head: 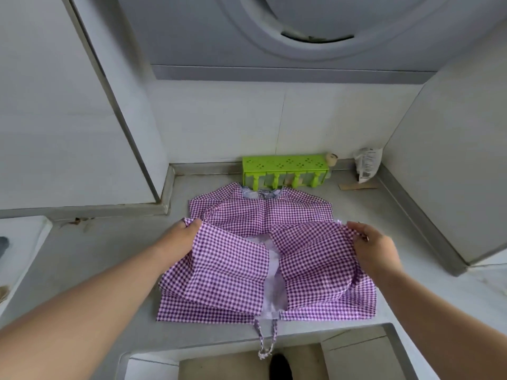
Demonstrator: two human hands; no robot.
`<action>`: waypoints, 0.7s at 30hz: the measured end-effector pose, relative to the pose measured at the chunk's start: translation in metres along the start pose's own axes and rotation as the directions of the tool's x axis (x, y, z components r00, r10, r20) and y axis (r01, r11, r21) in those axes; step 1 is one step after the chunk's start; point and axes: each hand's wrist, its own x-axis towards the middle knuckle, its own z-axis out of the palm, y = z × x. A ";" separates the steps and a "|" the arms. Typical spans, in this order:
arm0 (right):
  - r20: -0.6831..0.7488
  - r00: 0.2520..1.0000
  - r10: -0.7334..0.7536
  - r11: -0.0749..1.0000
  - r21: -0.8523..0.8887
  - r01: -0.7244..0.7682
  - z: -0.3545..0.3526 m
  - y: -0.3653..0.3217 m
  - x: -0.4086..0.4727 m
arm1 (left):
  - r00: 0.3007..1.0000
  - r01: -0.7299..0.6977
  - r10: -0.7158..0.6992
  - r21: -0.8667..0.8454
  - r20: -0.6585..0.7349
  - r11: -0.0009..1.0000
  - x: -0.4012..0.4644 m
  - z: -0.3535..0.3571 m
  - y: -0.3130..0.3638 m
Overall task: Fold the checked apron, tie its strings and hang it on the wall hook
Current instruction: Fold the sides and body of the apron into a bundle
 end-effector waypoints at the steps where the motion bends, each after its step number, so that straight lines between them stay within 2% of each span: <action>1: -0.014 1.000 -0.028 1.000 0.005 0.028 0.001 -0.004 0.012 | 0.999 -0.018 0.018 0.007 -0.036 1.000 0.008 0.001 0.010; 5: -0.050 0.995 -0.087 0.996 -0.008 0.087 0.000 -0.022 0.050 | 0.986 -0.085 0.082 -0.010 -0.144 0.996 0.020 -0.002 0.044; 9: -0.008 0.998 -0.067 0.998 -0.004 0.067 0.009 -0.030 0.094 | 0.974 -0.080 0.056 -0.102 -0.219 0.992 0.053 -0.002 0.057; 15: 0.093 0.995 0.037 0.999 -0.038 -0.033 0.040 -0.019 0.145 | 0.947 0.075 -0.116 -0.146 -0.299 0.986 0.107 0.008 0.046; 18: 0.145 0.985 0.090 0.993 -0.090 -0.077 0.055 -0.012 0.159 | 0.944 0.136 -0.185 -0.188 -0.273 0.973 0.126 0.010 0.029; 21: 0.215 0.956 0.201 0.970 -0.181 -0.164 0.075 -0.002 0.174 | 0.960 0.112 -0.167 -0.236 -0.227 0.965 0.151 0.011 0.003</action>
